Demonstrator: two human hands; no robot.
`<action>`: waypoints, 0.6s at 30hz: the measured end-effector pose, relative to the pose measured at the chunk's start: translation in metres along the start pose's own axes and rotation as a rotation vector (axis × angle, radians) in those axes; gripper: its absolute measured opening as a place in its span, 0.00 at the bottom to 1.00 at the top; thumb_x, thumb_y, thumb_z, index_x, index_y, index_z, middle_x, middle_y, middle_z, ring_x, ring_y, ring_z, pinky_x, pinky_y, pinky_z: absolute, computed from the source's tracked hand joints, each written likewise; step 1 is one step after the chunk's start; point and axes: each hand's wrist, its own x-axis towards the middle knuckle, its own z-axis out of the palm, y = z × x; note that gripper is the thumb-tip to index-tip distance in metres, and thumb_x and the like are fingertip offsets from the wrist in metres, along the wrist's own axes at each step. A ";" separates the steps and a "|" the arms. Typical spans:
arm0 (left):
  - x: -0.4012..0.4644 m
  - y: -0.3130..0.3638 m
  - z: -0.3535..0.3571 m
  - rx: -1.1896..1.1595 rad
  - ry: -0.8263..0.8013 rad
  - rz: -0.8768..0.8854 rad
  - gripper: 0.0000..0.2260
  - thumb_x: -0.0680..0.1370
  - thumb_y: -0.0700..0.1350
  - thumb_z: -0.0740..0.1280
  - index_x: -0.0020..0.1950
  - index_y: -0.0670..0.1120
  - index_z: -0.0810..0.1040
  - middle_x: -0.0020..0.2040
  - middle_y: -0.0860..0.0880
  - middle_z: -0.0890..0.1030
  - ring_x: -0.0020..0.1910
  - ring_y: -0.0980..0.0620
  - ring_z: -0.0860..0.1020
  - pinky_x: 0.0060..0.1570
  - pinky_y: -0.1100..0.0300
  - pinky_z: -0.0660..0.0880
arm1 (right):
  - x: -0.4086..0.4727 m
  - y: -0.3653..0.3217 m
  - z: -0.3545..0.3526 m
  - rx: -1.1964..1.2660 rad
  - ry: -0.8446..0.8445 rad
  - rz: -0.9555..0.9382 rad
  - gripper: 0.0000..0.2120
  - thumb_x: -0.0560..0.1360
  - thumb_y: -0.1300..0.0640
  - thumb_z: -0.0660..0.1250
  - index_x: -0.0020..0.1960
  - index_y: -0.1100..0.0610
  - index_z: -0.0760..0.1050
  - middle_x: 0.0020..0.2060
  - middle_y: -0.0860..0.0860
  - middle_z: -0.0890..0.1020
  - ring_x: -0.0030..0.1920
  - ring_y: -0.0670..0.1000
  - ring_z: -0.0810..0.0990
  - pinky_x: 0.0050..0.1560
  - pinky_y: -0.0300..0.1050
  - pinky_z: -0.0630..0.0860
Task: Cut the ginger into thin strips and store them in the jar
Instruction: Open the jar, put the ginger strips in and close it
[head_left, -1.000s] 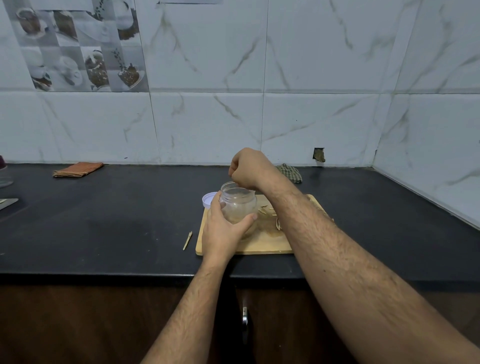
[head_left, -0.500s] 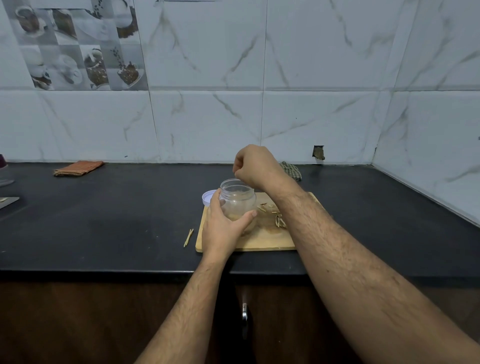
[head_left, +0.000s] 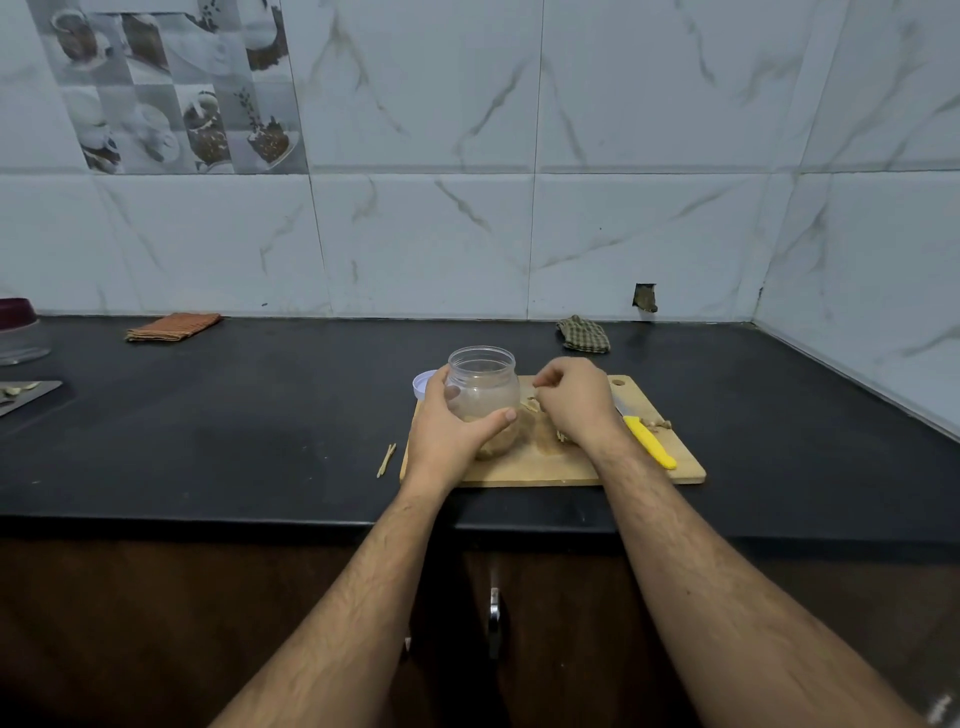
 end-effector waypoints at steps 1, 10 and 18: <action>0.000 -0.001 0.000 -0.006 0.002 -0.001 0.42 0.64 0.57 0.80 0.73 0.56 0.64 0.66 0.54 0.75 0.65 0.54 0.73 0.64 0.52 0.72 | -0.003 0.003 0.004 -0.009 -0.009 0.007 0.08 0.74 0.64 0.66 0.44 0.53 0.81 0.42 0.48 0.83 0.46 0.50 0.80 0.47 0.43 0.76; 0.009 -0.001 -0.021 -0.066 0.040 0.026 0.40 0.65 0.56 0.80 0.72 0.54 0.66 0.65 0.55 0.75 0.62 0.56 0.74 0.64 0.55 0.72 | -0.015 0.007 0.020 -0.014 0.008 0.013 0.09 0.75 0.62 0.64 0.43 0.48 0.76 0.41 0.44 0.79 0.45 0.47 0.76 0.44 0.41 0.70; 0.027 -0.019 -0.074 -0.080 0.156 -0.012 0.40 0.61 0.57 0.81 0.69 0.55 0.68 0.61 0.56 0.78 0.61 0.55 0.77 0.61 0.51 0.76 | -0.020 -0.002 0.025 -0.040 -0.040 -0.018 0.07 0.75 0.61 0.65 0.41 0.52 0.79 0.37 0.44 0.79 0.43 0.46 0.77 0.42 0.41 0.71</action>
